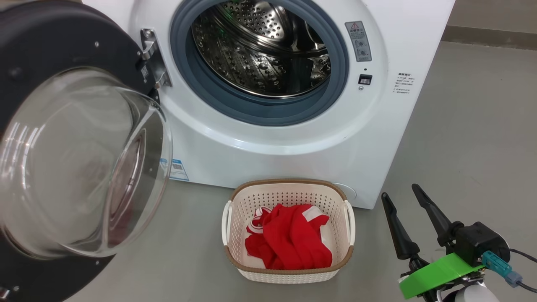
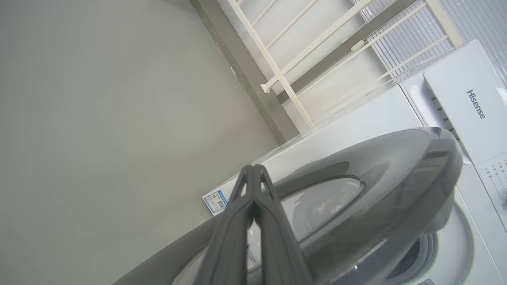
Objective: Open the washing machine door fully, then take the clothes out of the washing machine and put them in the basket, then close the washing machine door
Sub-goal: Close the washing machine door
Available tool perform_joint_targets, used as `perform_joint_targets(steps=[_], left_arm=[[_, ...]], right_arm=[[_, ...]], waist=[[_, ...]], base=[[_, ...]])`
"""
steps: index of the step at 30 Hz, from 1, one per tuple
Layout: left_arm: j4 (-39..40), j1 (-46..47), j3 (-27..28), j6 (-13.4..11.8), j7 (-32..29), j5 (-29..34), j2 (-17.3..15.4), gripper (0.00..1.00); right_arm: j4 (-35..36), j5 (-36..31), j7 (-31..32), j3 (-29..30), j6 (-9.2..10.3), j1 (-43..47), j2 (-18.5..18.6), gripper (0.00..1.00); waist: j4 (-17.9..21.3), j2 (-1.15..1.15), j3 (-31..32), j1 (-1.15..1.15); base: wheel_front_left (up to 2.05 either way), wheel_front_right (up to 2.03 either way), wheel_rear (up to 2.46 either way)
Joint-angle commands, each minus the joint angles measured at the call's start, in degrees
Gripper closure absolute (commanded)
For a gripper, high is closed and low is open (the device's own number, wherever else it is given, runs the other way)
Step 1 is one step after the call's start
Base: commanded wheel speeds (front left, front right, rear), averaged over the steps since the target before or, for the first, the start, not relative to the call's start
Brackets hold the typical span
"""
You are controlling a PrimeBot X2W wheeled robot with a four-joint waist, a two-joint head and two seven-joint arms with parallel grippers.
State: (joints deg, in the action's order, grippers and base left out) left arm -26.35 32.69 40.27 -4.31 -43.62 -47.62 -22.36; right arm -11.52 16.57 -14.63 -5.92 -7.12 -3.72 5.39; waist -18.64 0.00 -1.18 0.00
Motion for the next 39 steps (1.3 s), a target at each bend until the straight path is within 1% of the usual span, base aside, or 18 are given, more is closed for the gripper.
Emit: perform_joint_targets(steps=[1, 10, 13, 19, 26, 30, 32, 39], left_arm=[[1.08, -1.21, -0.38, 0.99, -1.31, -0.73, -0.91, 1.00], [4.68, -3.15, -0.44, 3.50, -2.67, -3.50, 1.89, 1.00], [6.10, -3.51, -0.32, 4.28, -3.22, -4.98, 3.31, 1.00], [8.74, -3.96, 0.85, 4.91, -5.05, -9.20, 6.40, 1.00], [11.97, -4.29, 2.71, 4.50, -7.23, -14.53, 10.16, 1.00], [13.50, -4.94, 2.85, 4.40, -8.46, -16.29, 11.90, 1.00], [13.95, -5.13, 2.85, 4.34, -8.67, -16.58, 12.31, 1.00], [17.89, -6.86, 1.14, 3.97, -10.02, -17.12, 15.51, 1.00]], right_arm=[[1.14, -0.54, -0.37, -0.73, -0.36, -1.92, 0.38, 0.00], [1.15, -0.79, -0.37, -0.39, -0.36, -1.94, -0.12, 0.00], [1.11, -0.78, -0.37, -0.32, -0.36, -1.96, -0.16, 0.00], [0.99, -0.62, -0.37, -0.43, -0.36, -2.05, -0.26, 0.00], [0.86, -0.33, -0.37, -0.40, -0.36, -1.64, -0.52, 0.00], [0.66, -0.22, -0.37, -0.60, -0.36, -1.60, -0.70, 0.00], [0.61, -0.18, -0.37, -0.63, -0.36, -1.59, -0.74, 0.00], [0.41, 0.00, -0.37, -0.70, -0.36, -1.34, -0.90, 0.00]], waist=[[-0.07, 0.00, 0.00, 0.00], [-0.42, 0.00, -0.22, 0.00], [-0.57, 0.00, -0.29, 0.00], [-0.47, 0.00, -0.08, 0.00], [-0.01, 0.00, 0.12, 0.00], [0.37, 0.00, 0.28, 0.00], [0.49, 0.00, 0.37, 0.00], [1.52, 0.00, 1.01, 0.00]], base=[[0.00, 0.00, 0.00], [0.00, 0.00, 0.00], [0.00, 0.00, 0.00], [0.00, 0.00, 0.00], [0.00, 0.00, 0.00], [0.00, 0.00, 0.00], [0.00, 0.00, 0.00], [0.00, 0.00, 0.00]])
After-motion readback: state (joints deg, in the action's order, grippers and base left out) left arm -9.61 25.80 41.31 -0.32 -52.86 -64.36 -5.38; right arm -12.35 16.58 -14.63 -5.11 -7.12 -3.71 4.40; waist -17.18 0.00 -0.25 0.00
